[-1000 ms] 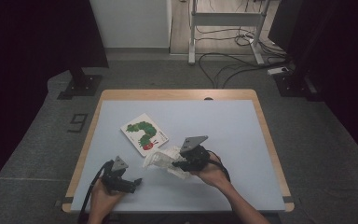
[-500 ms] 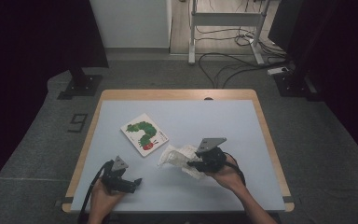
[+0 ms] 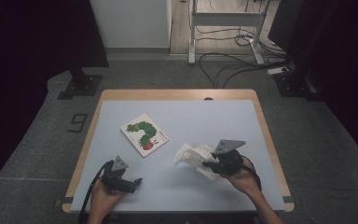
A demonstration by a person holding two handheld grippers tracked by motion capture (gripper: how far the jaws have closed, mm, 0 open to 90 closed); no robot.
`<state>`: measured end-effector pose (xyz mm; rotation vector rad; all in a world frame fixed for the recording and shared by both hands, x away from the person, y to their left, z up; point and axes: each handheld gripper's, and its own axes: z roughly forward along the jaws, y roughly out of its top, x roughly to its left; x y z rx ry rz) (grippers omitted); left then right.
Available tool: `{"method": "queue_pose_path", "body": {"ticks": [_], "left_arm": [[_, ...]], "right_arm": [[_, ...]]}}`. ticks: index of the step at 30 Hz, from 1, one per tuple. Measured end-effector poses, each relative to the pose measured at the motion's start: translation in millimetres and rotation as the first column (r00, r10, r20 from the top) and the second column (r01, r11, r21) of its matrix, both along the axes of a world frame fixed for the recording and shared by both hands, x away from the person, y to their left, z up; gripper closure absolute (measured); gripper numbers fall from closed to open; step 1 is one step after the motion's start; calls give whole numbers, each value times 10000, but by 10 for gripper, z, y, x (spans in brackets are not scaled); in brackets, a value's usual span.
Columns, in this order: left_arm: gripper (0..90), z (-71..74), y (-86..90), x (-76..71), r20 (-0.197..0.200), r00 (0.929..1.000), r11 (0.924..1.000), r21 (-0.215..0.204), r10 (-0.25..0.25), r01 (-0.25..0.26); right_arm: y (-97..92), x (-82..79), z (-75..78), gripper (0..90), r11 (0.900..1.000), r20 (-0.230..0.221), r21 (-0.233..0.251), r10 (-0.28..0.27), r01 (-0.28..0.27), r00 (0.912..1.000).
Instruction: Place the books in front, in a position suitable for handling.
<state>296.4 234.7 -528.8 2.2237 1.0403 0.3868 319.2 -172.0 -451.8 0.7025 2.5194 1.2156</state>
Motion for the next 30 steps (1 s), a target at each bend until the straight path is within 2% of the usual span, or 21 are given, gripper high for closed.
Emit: {"method": "queue_pose_path", "body": {"ticks": [6, 8, 14, 16, 27, 28, 29, 30], "left_arm": [[0, 0, 0, 0, 0, 10000, 10000, -3, 3, -3], [0, 0, 0, 0, 2, 10000, 10000, -1, 2, -2], [0, 0, 0, 0, 2, 10000, 10000, 0, 0, 0], [0, 0, 0, 0, 1, 10000, 10000, -2, 3, -3], [0, 0, 0, 0, 2, 10000, 10000, -5, 3, -3], [0, -1, -1, 0, 6, 10000, 10000, 2, 9, -9], [0, -1, -1, 0, 6, 10000, 10000, 2, 9, -9], [0, 0, -1, 0, 2, 10000, 10000, -4, 7, -7]], "right_arm": [[-184, -57, -7, 656, 9991, 95, 42, -417, 416, 9991], [-301, -87, -11, 656, 9977, 134, 61, -670, 669, 9977], [-492, -119, -13, 656, 9940, 259, -28, -1091, 1092, 9937], [-605, -136, -15, 656, 9900, 281, -32, -1409, 1410, 9896], [-1001, -241, -33, 656, 9712, 358, -94, -2375, 2380, 9707], [-1087, -267, -29, 656, 9661, 358, -43, -2577, 2580, 9656], [-1087, -267, -29, 656, 9661, 358, -43, -2577, 2580, 9656], [-1165, -293, -25, 656, 9602, 335, -9, -2793, 2794, 9596]]}}
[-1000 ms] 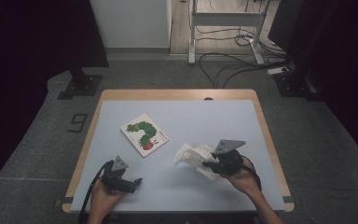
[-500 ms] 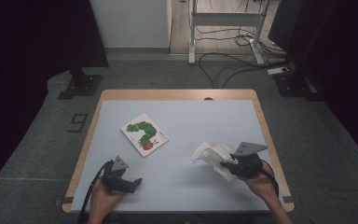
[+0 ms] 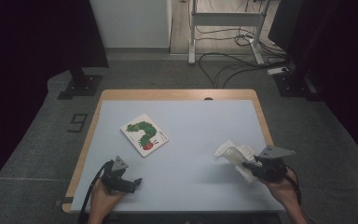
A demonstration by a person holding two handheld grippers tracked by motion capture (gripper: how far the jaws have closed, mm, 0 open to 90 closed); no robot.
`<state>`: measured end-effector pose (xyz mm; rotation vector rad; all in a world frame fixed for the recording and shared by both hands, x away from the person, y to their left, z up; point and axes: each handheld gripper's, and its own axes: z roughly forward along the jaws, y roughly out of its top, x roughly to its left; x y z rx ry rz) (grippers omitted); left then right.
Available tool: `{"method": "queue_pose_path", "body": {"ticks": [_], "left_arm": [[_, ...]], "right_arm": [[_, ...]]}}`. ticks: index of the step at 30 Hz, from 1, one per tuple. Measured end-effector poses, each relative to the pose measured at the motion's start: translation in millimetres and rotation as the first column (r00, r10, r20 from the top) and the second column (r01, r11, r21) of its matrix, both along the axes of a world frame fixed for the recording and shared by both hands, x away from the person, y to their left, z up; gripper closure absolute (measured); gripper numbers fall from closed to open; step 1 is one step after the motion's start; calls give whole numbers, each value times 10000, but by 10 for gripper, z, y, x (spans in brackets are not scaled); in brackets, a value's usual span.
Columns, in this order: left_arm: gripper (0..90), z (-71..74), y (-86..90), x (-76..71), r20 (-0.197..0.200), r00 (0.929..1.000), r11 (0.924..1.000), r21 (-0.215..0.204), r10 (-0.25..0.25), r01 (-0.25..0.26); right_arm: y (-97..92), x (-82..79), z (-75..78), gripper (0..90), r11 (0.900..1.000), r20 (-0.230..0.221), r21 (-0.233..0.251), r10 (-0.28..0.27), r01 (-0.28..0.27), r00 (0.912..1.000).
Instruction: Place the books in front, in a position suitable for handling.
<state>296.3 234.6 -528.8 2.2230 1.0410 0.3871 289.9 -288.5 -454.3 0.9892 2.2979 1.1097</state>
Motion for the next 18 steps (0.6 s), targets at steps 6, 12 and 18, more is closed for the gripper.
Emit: {"method": "queue_pose_path", "body": {"ticks": [6, 12, 18], "left_arm": [[0, 0, 0, 0, 1, 10000, 10000, -2, -1, 1], [0, 0, 0, 0, 3, 10000, 10000, -2, -4, 4], [0, 0, 0, 0, 5, 10000, 10000, -3, -1, 1]], "right_arm": [[-177, -58, 4, 656, 9990, 26, -38, -438, 438, 9990], [-224, -79, -72, 656, 9977, 88, -167, -662, 663, 9978], [-241, -83, -249, 654, 9957, -16, -370, -847, 846, 9964]]}}
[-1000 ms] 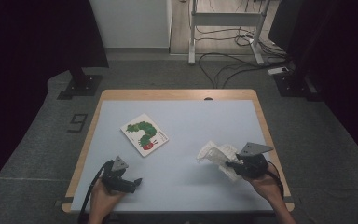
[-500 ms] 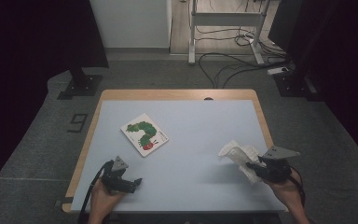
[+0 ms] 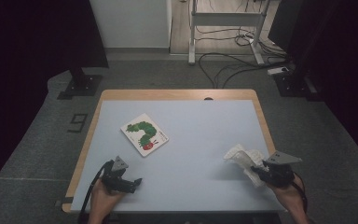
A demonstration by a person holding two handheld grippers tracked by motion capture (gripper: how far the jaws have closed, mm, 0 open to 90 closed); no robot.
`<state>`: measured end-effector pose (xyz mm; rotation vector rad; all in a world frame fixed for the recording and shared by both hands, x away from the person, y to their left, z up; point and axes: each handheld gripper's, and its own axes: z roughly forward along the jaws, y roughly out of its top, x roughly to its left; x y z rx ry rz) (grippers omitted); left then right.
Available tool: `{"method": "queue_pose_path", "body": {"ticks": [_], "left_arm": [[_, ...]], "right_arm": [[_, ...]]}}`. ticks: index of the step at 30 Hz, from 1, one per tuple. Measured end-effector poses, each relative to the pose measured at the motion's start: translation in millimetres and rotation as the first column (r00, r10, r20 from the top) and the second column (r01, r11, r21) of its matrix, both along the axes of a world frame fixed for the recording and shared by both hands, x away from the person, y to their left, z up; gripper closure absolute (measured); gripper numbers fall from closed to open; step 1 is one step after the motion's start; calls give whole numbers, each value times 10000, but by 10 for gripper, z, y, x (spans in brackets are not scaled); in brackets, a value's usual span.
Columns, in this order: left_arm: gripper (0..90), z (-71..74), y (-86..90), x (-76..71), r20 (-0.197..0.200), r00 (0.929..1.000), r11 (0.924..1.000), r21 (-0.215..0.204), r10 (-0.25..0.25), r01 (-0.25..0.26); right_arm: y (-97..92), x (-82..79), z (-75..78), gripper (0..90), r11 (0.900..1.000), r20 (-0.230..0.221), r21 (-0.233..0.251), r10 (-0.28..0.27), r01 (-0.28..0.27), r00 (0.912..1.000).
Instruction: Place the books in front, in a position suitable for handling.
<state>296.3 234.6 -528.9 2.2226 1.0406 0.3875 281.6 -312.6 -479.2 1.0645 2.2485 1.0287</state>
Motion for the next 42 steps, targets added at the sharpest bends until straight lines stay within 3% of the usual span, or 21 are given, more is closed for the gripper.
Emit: {"method": "queue_pose_path", "body": {"ticks": [13, 16, 24, 28, 31, 32, 36, 40, 41, 42], "left_arm": [[0, 0, 0, 0, -8, 10000, 10000, 0, -9, 9], [0, 1, 1, 0, -13, 10000, 10000, 3, -13, 13], [0, 1, 0, 0, -7, 10000, 10000, 9, -15, 15], [0, 1, 0, -1, -5, 10000, 10000, 10, -16, 16], [0, 1, 0, -1, -4, 10000, 10000, 11, -15, 15], [0, 1, 0, -1, -4, 10000, 10000, 11, -15, 15], [0, 1, 0, -1, -4, 10000, 10000, 10, -16, 16], [0, 1, -1, -1, 0, 10000, 10000, 9, -13, 13], [0, 1, 0, -1, -4, 10000, 10000, 4, -19, 19], [0, 1, -1, -1, 1, 10000, 10000, 10, -13, 13]], "right_arm": [[-21, 34, -371, 630, 9997, -465, -56, -220, 218, 9987], [-32, 36, -416, 614, 9997, -602, 117, -197, 205, 9980], [-15, 47, -425, 560, 9999, -635, -55, -142, 139, 9979], [-7, 43, -418, 458, 9998, -680, -69, -170, 166, 9975], [14, 37, -389, 293, 9998, -676, -181, -123, 111, 9976], [14, 37, -389, 293, 9998, -676, -181, -123, 111, 9976], [36, 24, -327, 128, 9992, -508, -343, -228, 211, 9984], [37, 20, -269, 122, 9993, -487, -288, -244, 230, 9985], [39, 19, -249, 104, 9994, -480, -249, -265, 253, 9985], [43, 21, -209, 30, 9994, -436, -209, -272, 263, 9987]]}}
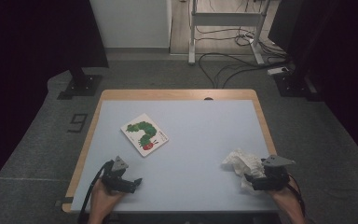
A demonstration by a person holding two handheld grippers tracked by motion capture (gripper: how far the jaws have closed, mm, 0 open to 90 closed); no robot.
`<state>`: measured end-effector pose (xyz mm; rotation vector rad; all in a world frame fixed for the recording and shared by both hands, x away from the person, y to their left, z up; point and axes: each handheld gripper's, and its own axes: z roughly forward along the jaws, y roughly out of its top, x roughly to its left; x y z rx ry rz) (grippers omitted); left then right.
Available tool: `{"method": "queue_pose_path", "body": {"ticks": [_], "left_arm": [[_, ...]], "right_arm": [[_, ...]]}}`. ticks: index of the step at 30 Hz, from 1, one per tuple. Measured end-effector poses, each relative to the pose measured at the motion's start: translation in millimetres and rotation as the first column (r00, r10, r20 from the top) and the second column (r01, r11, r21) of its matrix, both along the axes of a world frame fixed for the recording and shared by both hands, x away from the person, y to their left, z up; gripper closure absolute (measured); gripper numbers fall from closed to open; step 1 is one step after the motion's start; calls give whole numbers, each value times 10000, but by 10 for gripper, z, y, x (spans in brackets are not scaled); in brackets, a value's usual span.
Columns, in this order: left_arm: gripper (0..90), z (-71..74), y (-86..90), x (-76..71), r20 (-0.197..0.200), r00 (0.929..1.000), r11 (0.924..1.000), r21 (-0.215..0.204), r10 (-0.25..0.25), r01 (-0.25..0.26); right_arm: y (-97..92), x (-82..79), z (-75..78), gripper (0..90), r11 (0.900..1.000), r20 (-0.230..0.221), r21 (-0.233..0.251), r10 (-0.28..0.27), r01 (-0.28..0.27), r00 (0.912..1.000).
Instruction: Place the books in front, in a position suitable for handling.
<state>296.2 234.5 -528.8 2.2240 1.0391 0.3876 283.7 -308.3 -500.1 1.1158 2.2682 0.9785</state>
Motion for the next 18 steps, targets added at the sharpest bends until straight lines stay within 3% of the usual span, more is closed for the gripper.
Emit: {"method": "queue_pose_path", "body": {"ticks": [8, 18], "left_arm": [[0, 0, 0, 1, -7, 10000, 10000, 0, -2, 2], [0, 1, 1, 4, -38, 10000, 10000, -1, 18, -18]], "right_arm": [[32, 7, 154, 0, 9998, 271, 197, -9, 4, 9996], [160, 45, 246, 0, 9985, 224, 504, 214, -225, 9995]]}}
